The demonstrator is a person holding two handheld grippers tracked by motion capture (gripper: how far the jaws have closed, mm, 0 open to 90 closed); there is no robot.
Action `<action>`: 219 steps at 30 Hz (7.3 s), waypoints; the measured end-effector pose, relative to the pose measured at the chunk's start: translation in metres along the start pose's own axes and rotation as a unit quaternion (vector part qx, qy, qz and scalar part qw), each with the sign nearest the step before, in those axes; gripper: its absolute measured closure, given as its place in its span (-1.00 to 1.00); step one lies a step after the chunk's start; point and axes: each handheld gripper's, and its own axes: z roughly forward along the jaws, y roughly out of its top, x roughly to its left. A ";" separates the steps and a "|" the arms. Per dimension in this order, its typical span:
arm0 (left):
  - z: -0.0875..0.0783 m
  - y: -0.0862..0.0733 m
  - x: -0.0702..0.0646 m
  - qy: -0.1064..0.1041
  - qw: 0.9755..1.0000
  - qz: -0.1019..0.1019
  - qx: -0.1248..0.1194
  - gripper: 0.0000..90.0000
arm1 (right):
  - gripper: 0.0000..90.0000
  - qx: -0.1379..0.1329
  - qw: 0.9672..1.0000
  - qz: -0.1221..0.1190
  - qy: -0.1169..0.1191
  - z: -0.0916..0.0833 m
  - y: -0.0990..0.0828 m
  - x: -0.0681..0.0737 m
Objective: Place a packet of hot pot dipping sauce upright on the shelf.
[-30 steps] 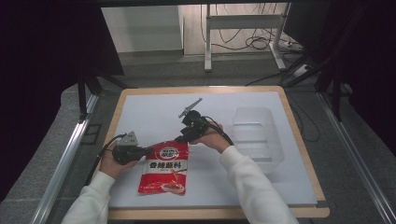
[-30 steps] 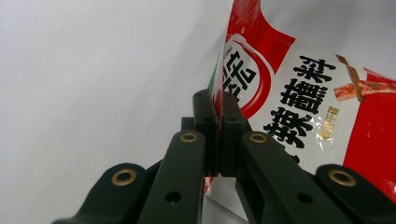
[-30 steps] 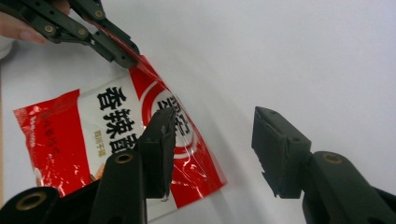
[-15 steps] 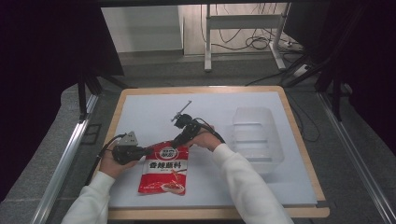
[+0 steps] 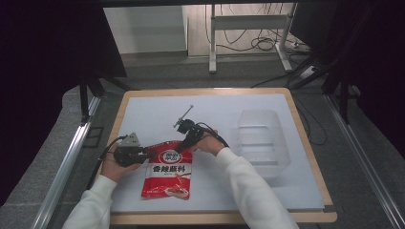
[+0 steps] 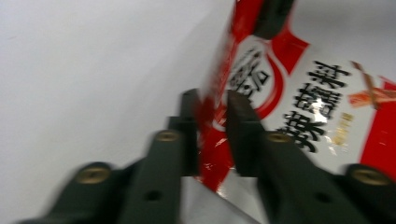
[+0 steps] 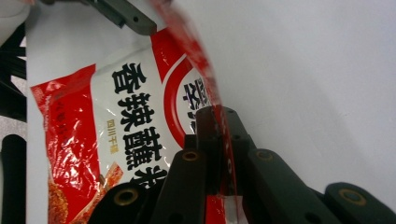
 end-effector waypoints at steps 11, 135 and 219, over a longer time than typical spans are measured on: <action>-0.016 -0.007 0.012 0.042 0.997 -0.062 -0.023 -0.25 | 0.97 -0.008 1.000 -0.002 -0.005 -0.015 0.001 0.005; -0.025 -0.017 0.018 0.057 0.995 -0.084 -0.013 -0.30 | 0.97 -0.159 0.979 0.026 -0.123 -0.326 -0.121 0.022; -0.024 -0.004 0.014 0.041 0.996 -0.074 -0.033 -0.30 | -0.04 -0.274 0.938 0.040 -0.210 -0.316 -0.115 0.032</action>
